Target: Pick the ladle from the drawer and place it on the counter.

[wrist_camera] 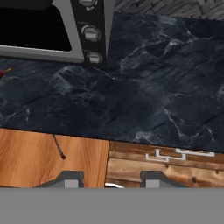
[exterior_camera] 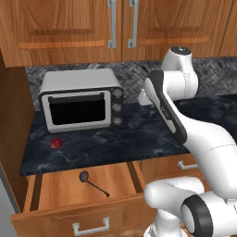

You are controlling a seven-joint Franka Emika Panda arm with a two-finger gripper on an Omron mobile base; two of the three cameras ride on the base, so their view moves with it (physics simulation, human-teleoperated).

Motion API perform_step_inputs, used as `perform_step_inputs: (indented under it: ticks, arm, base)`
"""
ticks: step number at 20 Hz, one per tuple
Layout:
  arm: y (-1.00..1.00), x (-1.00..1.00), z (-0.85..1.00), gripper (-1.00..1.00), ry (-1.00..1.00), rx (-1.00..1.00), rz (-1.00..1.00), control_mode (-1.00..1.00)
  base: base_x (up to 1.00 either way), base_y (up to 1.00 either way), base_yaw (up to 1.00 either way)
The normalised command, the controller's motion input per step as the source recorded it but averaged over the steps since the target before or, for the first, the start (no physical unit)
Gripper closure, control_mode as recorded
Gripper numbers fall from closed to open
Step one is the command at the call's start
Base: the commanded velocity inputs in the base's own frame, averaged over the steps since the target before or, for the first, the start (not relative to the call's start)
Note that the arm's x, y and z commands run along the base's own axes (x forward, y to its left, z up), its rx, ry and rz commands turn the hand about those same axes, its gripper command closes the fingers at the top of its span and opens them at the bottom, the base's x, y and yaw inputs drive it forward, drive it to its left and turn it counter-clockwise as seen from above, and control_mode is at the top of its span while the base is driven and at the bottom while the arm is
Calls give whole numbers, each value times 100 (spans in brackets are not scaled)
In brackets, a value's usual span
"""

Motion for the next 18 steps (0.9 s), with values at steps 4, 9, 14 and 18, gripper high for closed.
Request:
perform_step_inputs:
  ticks: [4,9,14,18]
  arm:
    - [0,0,0,-100,0,0,0,100]
    - [0,0,0,-100,0,0,0,100]
    - [0,0,0,-100,0,0,0,100]
    - [0,0,0,-100,0,0,0,100]
  base:
    - [0,-14,1]
    - [-7,-52,18]
    - [-19,-37,41]
    - [-33,-57,62]
